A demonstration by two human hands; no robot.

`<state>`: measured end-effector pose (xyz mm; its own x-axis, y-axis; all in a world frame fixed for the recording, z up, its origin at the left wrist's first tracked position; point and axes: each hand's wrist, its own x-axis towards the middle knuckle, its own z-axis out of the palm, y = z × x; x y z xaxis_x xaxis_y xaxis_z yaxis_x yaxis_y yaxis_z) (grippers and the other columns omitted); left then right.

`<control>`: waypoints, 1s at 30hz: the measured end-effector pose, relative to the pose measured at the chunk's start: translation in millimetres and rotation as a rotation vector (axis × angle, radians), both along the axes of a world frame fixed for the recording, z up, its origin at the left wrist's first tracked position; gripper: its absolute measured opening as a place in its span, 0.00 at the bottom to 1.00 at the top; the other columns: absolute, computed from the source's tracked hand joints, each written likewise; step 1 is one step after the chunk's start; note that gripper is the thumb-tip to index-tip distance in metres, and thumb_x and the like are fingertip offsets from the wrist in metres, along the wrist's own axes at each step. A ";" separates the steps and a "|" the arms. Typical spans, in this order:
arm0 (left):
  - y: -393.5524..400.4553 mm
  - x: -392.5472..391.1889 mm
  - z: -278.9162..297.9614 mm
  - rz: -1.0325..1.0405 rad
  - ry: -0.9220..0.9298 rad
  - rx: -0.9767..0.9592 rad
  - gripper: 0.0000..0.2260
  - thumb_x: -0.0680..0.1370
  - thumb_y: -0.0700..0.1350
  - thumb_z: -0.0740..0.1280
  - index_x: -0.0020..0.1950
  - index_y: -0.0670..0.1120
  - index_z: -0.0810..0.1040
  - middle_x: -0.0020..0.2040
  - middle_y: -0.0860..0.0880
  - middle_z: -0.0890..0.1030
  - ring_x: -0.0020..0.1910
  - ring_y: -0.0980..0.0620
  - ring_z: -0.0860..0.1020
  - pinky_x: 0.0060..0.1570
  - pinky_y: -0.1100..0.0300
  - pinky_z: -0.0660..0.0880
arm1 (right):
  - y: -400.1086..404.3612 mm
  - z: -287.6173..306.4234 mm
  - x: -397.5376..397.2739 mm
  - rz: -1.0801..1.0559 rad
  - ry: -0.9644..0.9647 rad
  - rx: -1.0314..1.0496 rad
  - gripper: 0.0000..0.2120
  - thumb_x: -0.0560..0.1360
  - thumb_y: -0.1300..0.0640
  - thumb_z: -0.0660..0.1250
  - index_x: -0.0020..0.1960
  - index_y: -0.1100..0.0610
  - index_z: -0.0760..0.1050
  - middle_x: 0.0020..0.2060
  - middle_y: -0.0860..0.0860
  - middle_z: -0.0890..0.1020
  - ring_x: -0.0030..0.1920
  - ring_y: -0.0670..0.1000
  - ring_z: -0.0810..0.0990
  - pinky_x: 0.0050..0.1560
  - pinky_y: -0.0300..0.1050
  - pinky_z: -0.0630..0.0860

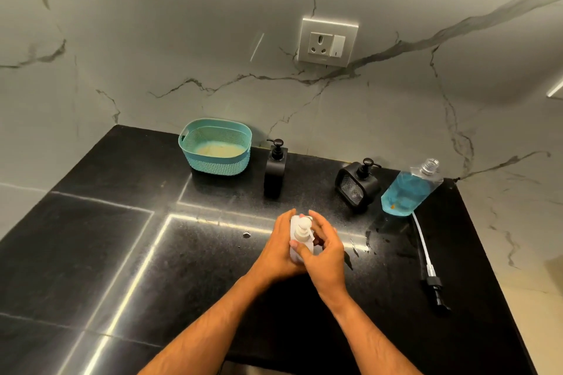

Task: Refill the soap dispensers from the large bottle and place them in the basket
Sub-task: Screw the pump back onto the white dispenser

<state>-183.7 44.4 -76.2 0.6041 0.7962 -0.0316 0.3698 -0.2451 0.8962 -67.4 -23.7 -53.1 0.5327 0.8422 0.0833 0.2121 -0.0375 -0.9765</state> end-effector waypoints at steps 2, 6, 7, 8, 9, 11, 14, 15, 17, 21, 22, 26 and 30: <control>0.4 -2.0 -0.9 -0.003 0.007 -0.044 0.55 0.68 0.54 0.80 0.84 0.46 0.48 0.79 0.55 0.57 0.75 0.65 0.60 0.69 0.78 0.58 | -2.0 0.5 7.0 0.084 -0.100 -0.039 0.43 0.65 0.63 0.83 0.75 0.46 0.71 0.67 0.46 0.77 0.68 0.40 0.75 0.65 0.29 0.70; 3.6 -7.3 -2.2 -0.021 0.011 -0.111 0.59 0.63 0.54 0.81 0.85 0.51 0.48 0.79 0.56 0.58 0.78 0.60 0.62 0.73 0.65 0.62 | -2.5 2.1 23.8 0.285 -0.152 -0.139 0.53 0.61 0.59 0.85 0.79 0.43 0.62 0.73 0.44 0.69 0.71 0.37 0.69 0.64 0.29 0.70; 5.2 -9.1 -3.5 -0.025 0.014 -0.119 0.59 0.63 0.53 0.83 0.84 0.53 0.49 0.80 0.55 0.59 0.78 0.58 0.63 0.73 0.62 0.64 | -1.3 1.8 27.9 0.330 -0.173 -0.159 0.54 0.60 0.56 0.85 0.79 0.43 0.61 0.74 0.43 0.67 0.72 0.39 0.68 0.67 0.33 0.71; 6.4 -10.1 -4.7 -0.028 0.020 -0.118 0.60 0.62 0.52 0.85 0.84 0.54 0.50 0.80 0.55 0.61 0.78 0.57 0.64 0.74 0.60 0.66 | -0.2 1.4 32.2 0.365 -0.197 -0.177 0.54 0.60 0.53 0.84 0.79 0.43 0.61 0.75 0.43 0.66 0.74 0.40 0.67 0.71 0.39 0.71; 7.9 -11.0 -5.3 -0.028 0.021 -0.112 0.59 0.62 0.52 0.85 0.84 0.54 0.51 0.79 0.55 0.62 0.77 0.56 0.65 0.74 0.58 0.68 | 1.7 1.0 35.8 0.392 -0.219 -0.189 0.53 0.59 0.51 0.84 0.79 0.43 0.61 0.76 0.43 0.65 0.75 0.41 0.66 0.74 0.43 0.69; 10.6 -13.3 -7.1 -0.024 0.024 -0.112 0.60 0.61 0.53 0.85 0.84 0.53 0.52 0.78 0.54 0.62 0.77 0.55 0.66 0.75 0.54 0.70 | 5.1 0.4 41.9 0.440 -0.254 -0.204 0.53 0.59 0.49 0.84 0.78 0.43 0.61 0.77 0.43 0.65 0.76 0.41 0.64 0.76 0.48 0.67; 16.5 -18.5 -10.3 -0.012 0.023 -0.092 0.59 0.62 0.52 0.85 0.84 0.52 0.53 0.78 0.54 0.62 0.78 0.54 0.65 0.75 0.60 0.69 | 11.0 0.9 46.5 0.501 -0.298 -0.199 0.53 0.61 0.53 0.84 0.80 0.47 0.61 0.78 0.44 0.63 0.78 0.43 0.63 0.75 0.57 0.68; 19.2 -20.7 -9.5 -0.007 0.023 -0.080 0.58 0.63 0.51 0.86 0.84 0.51 0.53 0.78 0.54 0.62 0.78 0.55 0.65 0.73 0.67 0.67 | 13.7 2.3 46.5 0.510 -0.312 -0.183 0.53 0.61 0.53 0.84 0.80 0.48 0.62 0.78 0.43 0.63 0.78 0.44 0.63 0.75 0.59 0.69; 26.9 -25.5 -2.5 0.007 0.009 -0.054 0.58 0.64 0.49 0.86 0.84 0.50 0.54 0.77 0.56 0.63 0.76 0.56 0.65 0.67 0.76 0.64 | 21.4 9.4 44.0 0.508 -0.338 -0.144 0.51 0.61 0.52 0.84 0.79 0.49 0.64 0.78 0.44 0.65 0.78 0.45 0.64 0.74 0.60 0.70; 49.5 -37.8 29.3 0.052 -0.036 0.016 0.57 0.62 0.47 0.87 0.83 0.49 0.57 0.76 0.54 0.64 0.76 0.55 0.67 0.70 0.62 0.72 | 45.5 36.1 33.5 0.512 -0.373 -0.051 0.50 0.62 0.54 0.85 0.79 0.51 0.65 0.77 0.45 0.67 0.78 0.48 0.65 0.72 0.58 0.73; 56.4 -42.0 38.5 0.061 -0.046 0.046 0.57 0.62 0.48 0.87 0.83 0.50 0.58 0.76 0.54 0.65 0.75 0.55 0.67 0.69 0.62 0.73 | 53.0 44.5 29.7 0.520 -0.377 -0.025 0.50 0.63 0.54 0.86 0.79 0.52 0.65 0.77 0.45 0.67 0.77 0.48 0.66 0.71 0.56 0.74; 86.3 -59.8 72.8 0.092 -0.073 0.120 0.56 0.58 0.54 0.86 0.82 0.52 0.61 0.76 0.53 0.69 0.74 0.54 0.70 0.67 0.54 0.78 | 86.4 72.1 13.8 0.537 -0.365 0.070 0.48 0.64 0.57 0.85 0.79 0.55 0.65 0.75 0.48 0.69 0.75 0.48 0.70 0.69 0.52 0.77; 115.9 -76.2 96.1 0.125 -0.102 0.171 0.52 0.59 0.47 0.88 0.78 0.53 0.66 0.72 0.53 0.73 0.70 0.53 0.75 0.61 0.53 0.82 | 121.5 93.0 -2.9 0.559 -0.337 0.120 0.48 0.64 0.54 0.84 0.79 0.55 0.65 0.75 0.49 0.70 0.75 0.50 0.70 0.70 0.49 0.76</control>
<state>-259.9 160.2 19.9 0.4933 0.8539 0.1662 0.3164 -0.3541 0.8800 -70.4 97.9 39.9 -0.0533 0.9587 0.2793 0.4628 0.2716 -0.8439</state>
